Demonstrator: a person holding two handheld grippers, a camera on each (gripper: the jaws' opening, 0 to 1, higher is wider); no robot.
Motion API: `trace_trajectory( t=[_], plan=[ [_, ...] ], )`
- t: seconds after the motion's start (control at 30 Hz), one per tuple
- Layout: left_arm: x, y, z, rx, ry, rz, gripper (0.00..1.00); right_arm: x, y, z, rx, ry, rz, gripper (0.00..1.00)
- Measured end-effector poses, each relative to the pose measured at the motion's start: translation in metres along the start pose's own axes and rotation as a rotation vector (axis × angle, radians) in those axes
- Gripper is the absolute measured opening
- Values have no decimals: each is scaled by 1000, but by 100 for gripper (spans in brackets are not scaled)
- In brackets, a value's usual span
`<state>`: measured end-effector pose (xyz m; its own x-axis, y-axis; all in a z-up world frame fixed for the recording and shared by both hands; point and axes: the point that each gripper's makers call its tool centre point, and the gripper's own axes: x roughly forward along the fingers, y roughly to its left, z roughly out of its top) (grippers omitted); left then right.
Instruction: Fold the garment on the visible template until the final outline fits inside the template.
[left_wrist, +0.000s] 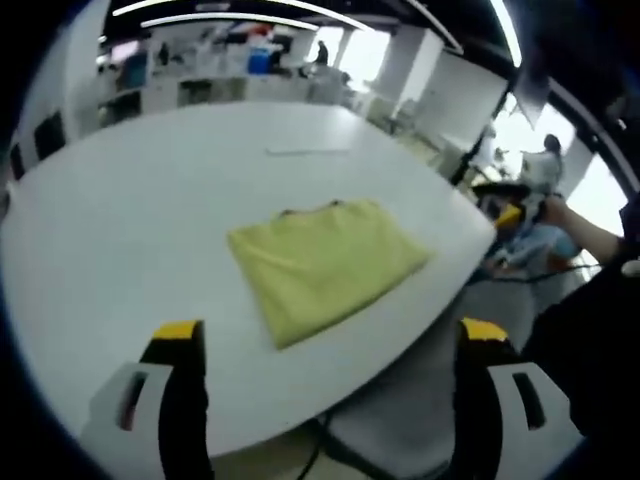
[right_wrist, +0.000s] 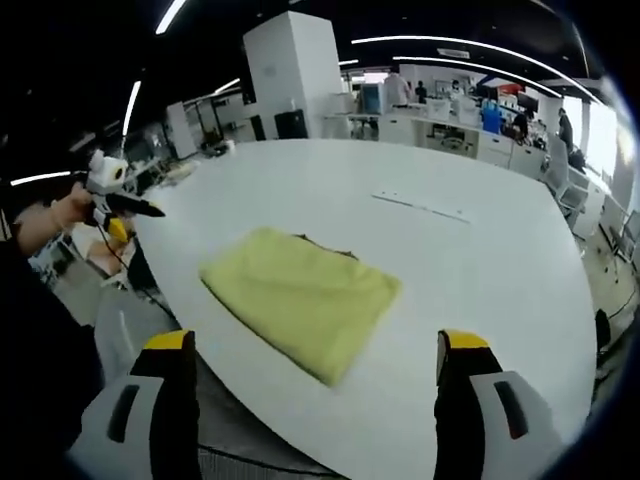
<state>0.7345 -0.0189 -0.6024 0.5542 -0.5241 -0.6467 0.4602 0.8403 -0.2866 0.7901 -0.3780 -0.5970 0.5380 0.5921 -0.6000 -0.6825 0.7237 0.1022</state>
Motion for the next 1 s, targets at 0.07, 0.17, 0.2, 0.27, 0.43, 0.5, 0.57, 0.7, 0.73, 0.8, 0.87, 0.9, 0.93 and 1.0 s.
trace_trajectory(
  t=[0.07,0.17,0.2,0.27,0.43,0.5,0.57,0.7,0.73,0.8,0.87,0.9,0.93,1.0],
  plan=[
    [-6,-1,-3,-4,-7,-1,99,-9,1,-3,7,-3,-9,100],
    [-15,-5,-8,-4,-15,5,99,-21,3,-11,32,-11,-19,100],
    [-19,-6,-11,-4,-10,12,99,-26,4,-16,41,-12,-22,100],
    [-23,-5,-15,-12,-9,24,99,-31,4,-22,62,-23,-29,100],
    [-30,0,-28,-52,8,71,99,-36,0,-35,113,-41,-29,100],
    [-29,0,-32,-55,13,77,99,-36,-2,-41,118,-18,-31,100],
    [-27,0,-34,-68,8,80,99,-37,-5,-42,107,-7,-39,100],
    [-19,-8,-40,-76,30,53,99,-38,-7,-31,108,-46,-49,100],
    [-16,-5,-42,-69,41,52,99,-38,-7,-29,106,-52,-50,100],
    [-15,-6,-41,-62,43,53,99,-37,-7,-30,100,-49,-50,100],
    [-14,-8,-38,-61,40,47,99,-34,-6,-35,99,-34,-43,100],
    [-14,-9,-37,-60,40,45,99,-33,-5,-37,101,-30,-39,100],
    [-13,-9,-36,-57,41,45,99,-32,-4,-40,105,-23,-35,100],
    [-12,-9,-36,-53,46,45,99,-31,-4,-44,110,-13,-33,100]
  ],
)
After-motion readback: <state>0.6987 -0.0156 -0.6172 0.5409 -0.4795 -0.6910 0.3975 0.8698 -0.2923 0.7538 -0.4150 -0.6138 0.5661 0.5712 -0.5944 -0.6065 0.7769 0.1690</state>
